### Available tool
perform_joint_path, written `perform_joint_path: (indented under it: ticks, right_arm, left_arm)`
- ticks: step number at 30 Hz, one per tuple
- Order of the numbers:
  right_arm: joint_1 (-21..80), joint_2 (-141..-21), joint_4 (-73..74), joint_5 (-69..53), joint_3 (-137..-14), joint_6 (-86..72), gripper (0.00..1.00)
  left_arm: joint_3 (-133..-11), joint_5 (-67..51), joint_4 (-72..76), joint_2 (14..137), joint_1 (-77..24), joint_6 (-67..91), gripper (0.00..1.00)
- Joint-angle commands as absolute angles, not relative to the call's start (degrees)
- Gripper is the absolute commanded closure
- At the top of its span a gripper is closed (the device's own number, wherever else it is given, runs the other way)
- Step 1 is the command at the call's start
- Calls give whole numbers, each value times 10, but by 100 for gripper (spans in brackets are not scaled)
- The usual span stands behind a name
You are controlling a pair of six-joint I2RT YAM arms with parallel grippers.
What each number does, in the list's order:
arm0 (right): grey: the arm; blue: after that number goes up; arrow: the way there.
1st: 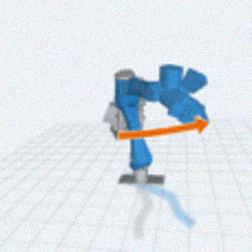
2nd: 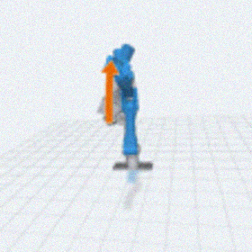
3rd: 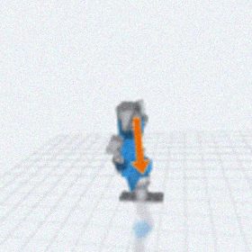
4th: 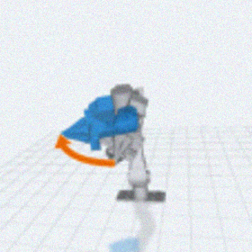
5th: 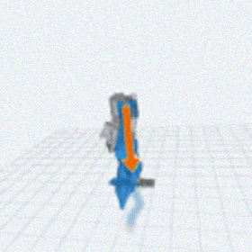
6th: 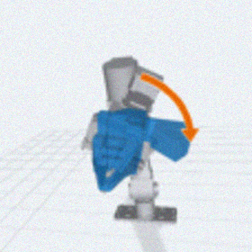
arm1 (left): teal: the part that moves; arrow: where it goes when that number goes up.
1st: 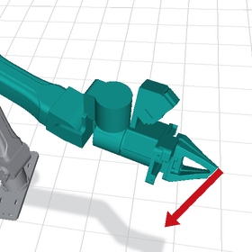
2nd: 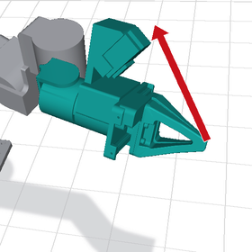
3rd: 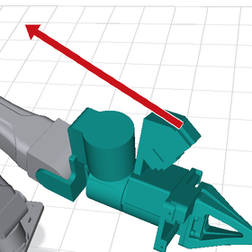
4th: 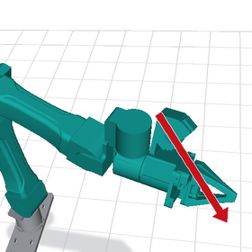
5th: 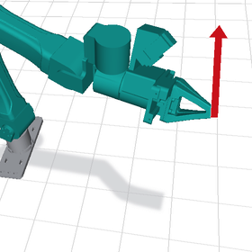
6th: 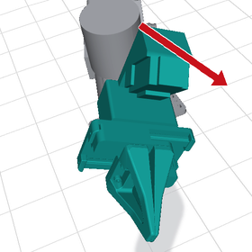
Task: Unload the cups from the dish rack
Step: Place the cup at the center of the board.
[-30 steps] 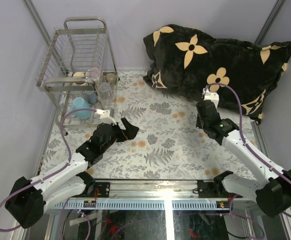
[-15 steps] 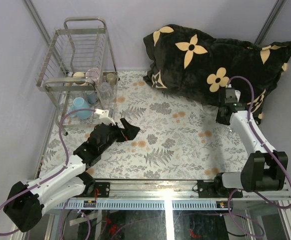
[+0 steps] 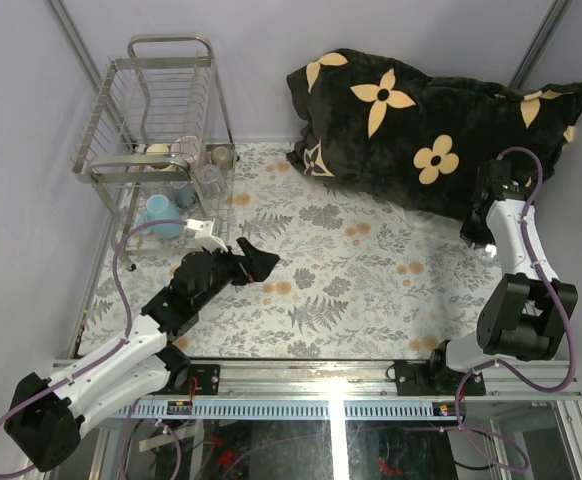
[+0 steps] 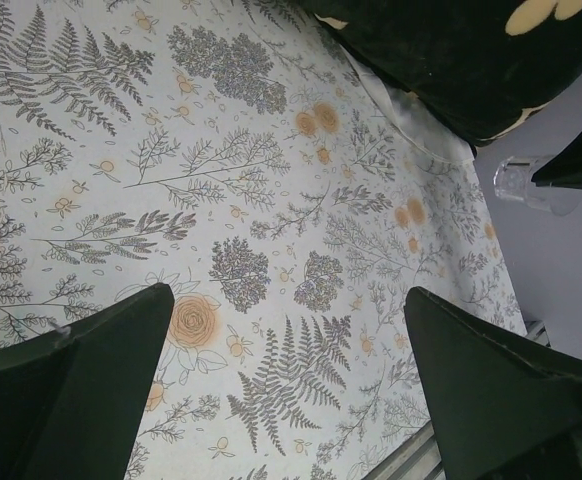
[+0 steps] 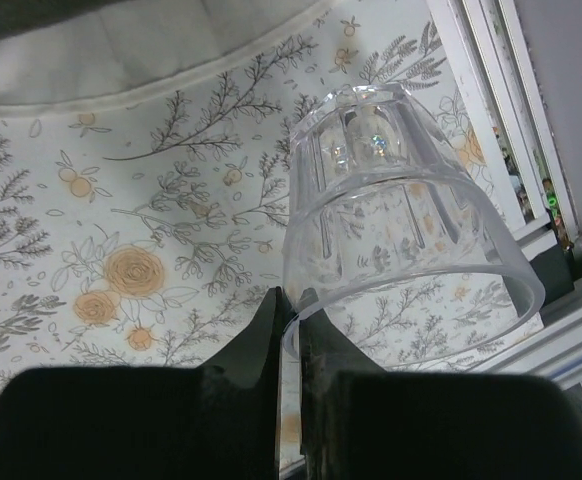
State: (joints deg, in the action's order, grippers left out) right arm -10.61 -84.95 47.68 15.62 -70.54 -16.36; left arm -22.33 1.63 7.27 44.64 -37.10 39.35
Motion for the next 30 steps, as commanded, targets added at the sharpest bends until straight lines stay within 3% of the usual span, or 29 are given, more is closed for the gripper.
perform_joint_path:
  ticks: [1,22,28,30]
  right_arm:
    - [-116,-846,509,128,-714,-139,100]
    - [-120,-950,496,93,-730,-137,97]
    - [-119,-989,492,92,-733,-131,100]
    - [-120,-993,494,89,-739,-131,94]
  left_arm:
    - [-214,9,106,439,-374,399,0]
    - [-211,23,100,433,-375,401,0]
    - [-206,39,96,412,-375,402,0]
    - [-205,42,95,407,-375,402,0]
